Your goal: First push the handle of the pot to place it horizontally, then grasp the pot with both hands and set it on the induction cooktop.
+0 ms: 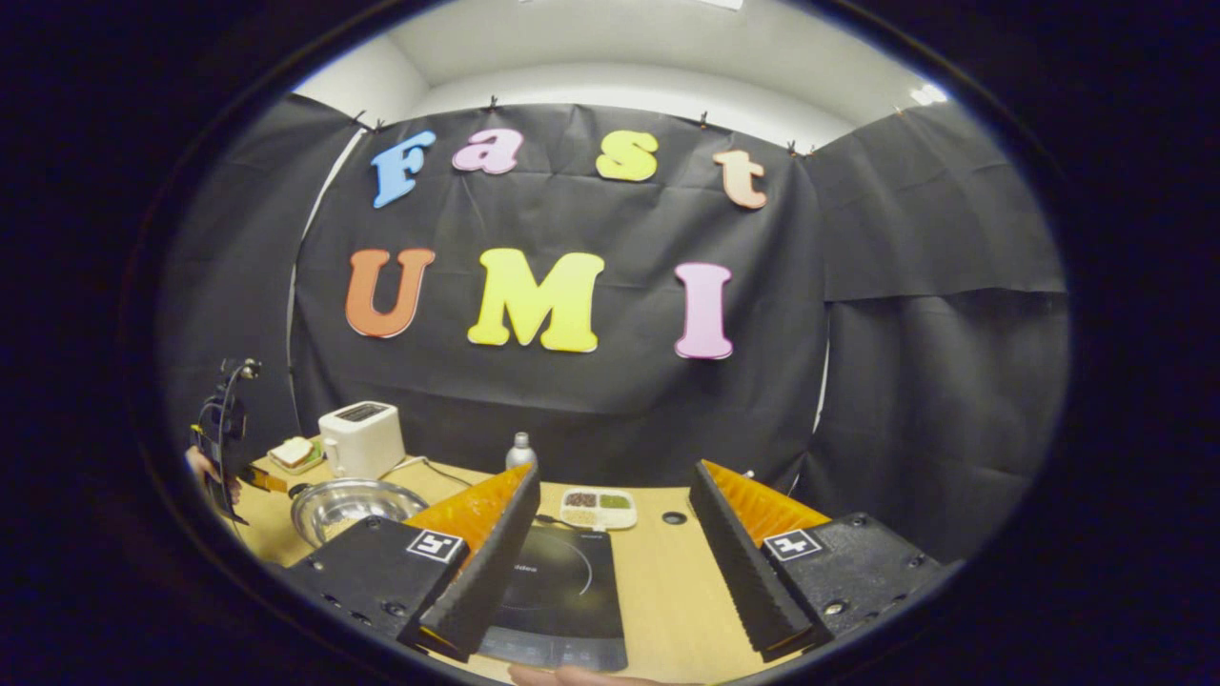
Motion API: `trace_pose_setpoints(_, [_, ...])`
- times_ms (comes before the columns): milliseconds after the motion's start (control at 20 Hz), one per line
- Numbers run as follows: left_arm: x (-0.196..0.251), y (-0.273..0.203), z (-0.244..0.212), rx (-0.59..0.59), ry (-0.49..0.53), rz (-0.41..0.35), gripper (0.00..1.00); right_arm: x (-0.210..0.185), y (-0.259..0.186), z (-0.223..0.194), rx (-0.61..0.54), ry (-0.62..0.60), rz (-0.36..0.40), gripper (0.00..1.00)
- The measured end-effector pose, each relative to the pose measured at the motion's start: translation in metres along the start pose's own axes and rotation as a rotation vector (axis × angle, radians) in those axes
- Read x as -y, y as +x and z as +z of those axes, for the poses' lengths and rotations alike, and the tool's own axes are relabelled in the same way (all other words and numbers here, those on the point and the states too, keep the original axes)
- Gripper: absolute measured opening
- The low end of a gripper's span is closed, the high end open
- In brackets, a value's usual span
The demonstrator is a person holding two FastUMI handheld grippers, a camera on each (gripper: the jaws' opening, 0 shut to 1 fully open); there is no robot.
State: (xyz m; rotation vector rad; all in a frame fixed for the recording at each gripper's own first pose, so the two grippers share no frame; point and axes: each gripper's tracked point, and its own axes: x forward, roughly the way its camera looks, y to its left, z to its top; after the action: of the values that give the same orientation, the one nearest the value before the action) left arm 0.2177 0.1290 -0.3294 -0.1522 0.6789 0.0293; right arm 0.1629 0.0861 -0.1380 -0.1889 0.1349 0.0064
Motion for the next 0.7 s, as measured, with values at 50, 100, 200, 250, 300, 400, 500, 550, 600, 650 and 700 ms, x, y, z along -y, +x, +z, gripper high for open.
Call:
trace_pose_setpoints(50, [0.002,-0.004,0.002,0.010,0.014,-0.006,0.39,-0.010,0.006,-0.008,-0.021,-0.008,0.013,0.97])
trace_pose_setpoints(100, [0.003,-0.007,0.001,0.021,0.032,-0.008,0.53,-0.018,0.011,-0.014,-0.038,-0.012,0.025,0.99])
trace_pose_setpoints(200, [0.007,-0.012,0.005,0.048,0.058,-0.022,0.92,-0.037,0.023,-0.027,-0.075,-0.006,0.052,1.00])
trace_pose_setpoints(250, [0.009,-0.013,0.004,0.047,0.054,-0.031,0.95,-0.045,0.029,-0.035,-0.094,0.001,0.059,1.00])
trace_pose_setpoints(300, [0.010,-0.012,0.003,0.046,0.052,-0.035,0.95,-0.053,0.034,-0.041,-0.112,0.000,0.064,0.99])
trace_pose_setpoints(400, [0.010,-0.009,0.000,0.039,0.056,-0.034,0.96,-0.071,0.046,-0.057,-0.155,0.002,0.089,1.00])
trace_pose_setpoints(500, [0.013,-0.004,0.000,0.045,0.054,-0.037,0.96,-0.087,0.061,-0.074,-0.198,0.008,0.111,1.00])
trace_pose_setpoints(550, [0.015,-0.003,0.000,0.048,0.057,-0.043,0.96,-0.093,0.068,-0.082,-0.217,0.011,0.118,1.00])
trace_pose_setpoints(600, [0.015,0.000,0.001,0.060,0.066,-0.048,0.96,-0.100,0.075,-0.090,-0.236,0.017,0.124,0.99])
trace_pose_setpoints(650, [0.016,0.001,0.002,0.070,0.076,-0.053,0.96,-0.107,0.082,-0.099,-0.255,0.027,0.131,1.00])
trace_pose_setpoints(700, [0.018,0.002,0.003,0.075,0.083,-0.061,0.96,-0.114,0.089,-0.107,-0.276,0.038,0.139,1.00])
